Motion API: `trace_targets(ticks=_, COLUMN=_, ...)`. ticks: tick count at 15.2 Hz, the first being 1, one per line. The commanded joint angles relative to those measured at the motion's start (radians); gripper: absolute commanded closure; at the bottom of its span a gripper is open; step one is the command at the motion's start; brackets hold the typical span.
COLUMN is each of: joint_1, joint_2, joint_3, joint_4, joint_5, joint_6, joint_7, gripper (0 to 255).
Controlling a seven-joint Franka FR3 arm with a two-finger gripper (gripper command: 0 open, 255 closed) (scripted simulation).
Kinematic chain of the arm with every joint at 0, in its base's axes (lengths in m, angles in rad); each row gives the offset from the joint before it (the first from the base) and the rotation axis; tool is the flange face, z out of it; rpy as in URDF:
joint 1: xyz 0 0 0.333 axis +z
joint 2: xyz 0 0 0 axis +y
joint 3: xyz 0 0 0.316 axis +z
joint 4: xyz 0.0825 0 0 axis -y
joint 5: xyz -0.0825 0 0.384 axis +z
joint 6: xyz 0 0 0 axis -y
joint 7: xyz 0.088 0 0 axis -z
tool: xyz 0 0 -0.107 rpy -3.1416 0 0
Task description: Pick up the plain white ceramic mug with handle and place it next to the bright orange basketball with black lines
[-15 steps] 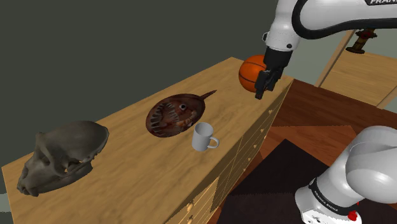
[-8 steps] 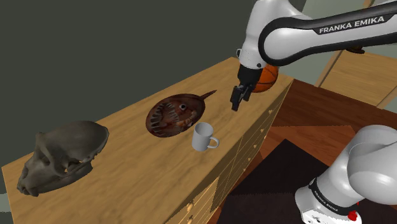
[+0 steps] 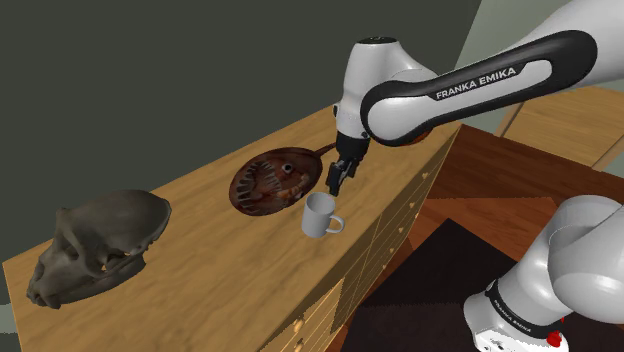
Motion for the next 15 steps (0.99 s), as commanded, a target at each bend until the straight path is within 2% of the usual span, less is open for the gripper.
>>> trace_targets(ticks=1, joint_1=0.012, joint_2=0.075, joint_3=0.021, joint_4=0.027, joint_5=-0.01, joint_6=0.061, joint_7=0.009, gripper=0)
trace_targets(ticks=10, joint_1=0.018, joint_2=0.179, joint_3=0.035, joint_4=0.004, joint_5=-0.028, joint_6=0.193, joint_7=0.022, gripper=0)
trace_targets(ticks=15, joint_1=0.018, joint_2=0.179, joint_3=0.035, joint_4=0.004, joint_5=-0.028, joint_6=0.193, joint_7=0.022, gripper=0)
